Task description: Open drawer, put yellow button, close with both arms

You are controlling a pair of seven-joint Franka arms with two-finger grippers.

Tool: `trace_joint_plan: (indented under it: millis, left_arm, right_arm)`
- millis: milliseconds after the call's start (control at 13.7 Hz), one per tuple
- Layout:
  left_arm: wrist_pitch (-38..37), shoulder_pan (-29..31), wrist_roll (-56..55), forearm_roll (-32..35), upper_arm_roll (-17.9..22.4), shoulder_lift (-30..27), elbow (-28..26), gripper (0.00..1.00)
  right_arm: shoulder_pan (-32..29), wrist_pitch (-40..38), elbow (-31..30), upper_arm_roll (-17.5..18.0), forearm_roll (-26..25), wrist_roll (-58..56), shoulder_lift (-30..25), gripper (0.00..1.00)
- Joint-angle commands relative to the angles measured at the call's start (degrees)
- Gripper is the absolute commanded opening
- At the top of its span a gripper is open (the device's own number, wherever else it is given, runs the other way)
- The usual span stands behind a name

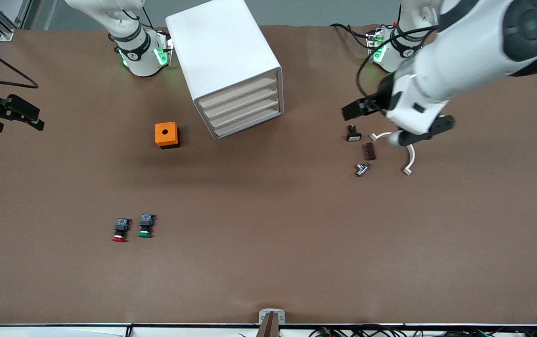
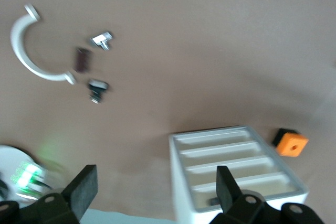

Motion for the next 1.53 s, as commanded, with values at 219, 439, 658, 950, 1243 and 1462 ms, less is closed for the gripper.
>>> trace_joint_plan:
  millis: [219, 439, 658, 950, 1243, 1462]
  left_arm:
    - [-6.5, 8.6, 21.3, 9.3, -0.4, -7.9, -5.2, 0.99]
    - [-5.8, 14.5, 28.6, 11.6, -0.4, -10.9, -9.9, 0.99]
    - [-1.5, 16.7, 32.4, 13.5, -0.4, -14.4, -15.4, 0.99]
    - [7.1, 16.8, 32.9, 15.3, -0.4, -20.2, -25.9, 0.99]
    - [8.0, 19.2, 37.6, 15.4, -0.3, -20.6, -26.5, 0.99]
    - [8.8, 20.5, 39.1, 15.4, -0.6, -20.9, -26.7, 1.00]
  right_arm:
    - [0.1, 0.7, -1.3, 0.2, 0.7, -0.3, -1.6, 1.00]
    - [0.1, 1.1, -1.3, 0.2, 0.7, -0.3, -1.7, 1.00]
    - [0.0, 1.7, -1.4, 0.1, 0.6, -0.3, -1.8, 1.00]
    - [-0.2, 2.1, -1.5, 0.0, 0.5, -0.3, -1.8, 1.00]
    - [-0.2, 1.7, -1.7, 0.0, 0.4, -0.3, -2.2, 1.00]
    - [-0.3, 1.4, -1.9, 0.0, 0.5, -0.3, -2.3, 1.00]
